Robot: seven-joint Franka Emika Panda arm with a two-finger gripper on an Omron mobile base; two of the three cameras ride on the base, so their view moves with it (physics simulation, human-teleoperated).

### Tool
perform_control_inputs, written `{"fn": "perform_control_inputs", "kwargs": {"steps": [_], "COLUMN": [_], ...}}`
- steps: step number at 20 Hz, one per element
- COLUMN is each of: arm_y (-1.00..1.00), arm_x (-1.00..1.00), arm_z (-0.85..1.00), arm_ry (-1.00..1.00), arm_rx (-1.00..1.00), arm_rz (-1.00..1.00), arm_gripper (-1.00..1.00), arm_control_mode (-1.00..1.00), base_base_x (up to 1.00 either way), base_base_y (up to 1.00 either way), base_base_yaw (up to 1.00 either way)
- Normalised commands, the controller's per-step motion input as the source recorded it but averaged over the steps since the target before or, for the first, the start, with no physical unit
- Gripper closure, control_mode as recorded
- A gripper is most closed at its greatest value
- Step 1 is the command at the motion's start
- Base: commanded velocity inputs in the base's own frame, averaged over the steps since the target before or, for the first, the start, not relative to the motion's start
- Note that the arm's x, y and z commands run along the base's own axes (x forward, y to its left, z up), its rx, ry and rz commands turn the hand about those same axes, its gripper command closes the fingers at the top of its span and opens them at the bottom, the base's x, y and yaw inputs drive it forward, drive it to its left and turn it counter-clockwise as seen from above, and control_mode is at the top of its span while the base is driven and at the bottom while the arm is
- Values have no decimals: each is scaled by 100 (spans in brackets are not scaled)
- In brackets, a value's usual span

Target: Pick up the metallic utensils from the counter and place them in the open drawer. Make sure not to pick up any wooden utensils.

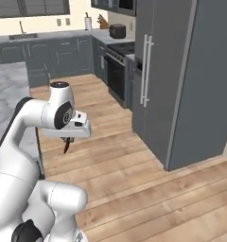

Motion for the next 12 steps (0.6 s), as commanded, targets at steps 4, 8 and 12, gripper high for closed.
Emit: {"fn": "perform_control_inputs", "kwargs": {"steps": [4, 8, 12], "arm_y": [0, 0, 0], "arm_x": [0, 0, 0], "arm_z": [0, 0, 0], "arm_ry": [0, 0, 0], "arm_rx": [0, 0, 0], "arm_rz": [0, 0, 0], "arm_gripper": [100, 100, 100], "arm_control_mode": [100, 100, 100], "base_base_x": [88, 94, 100], "base_base_y": [-100, -100, -41], "base_base_yaw": [40, 41, 45]}}
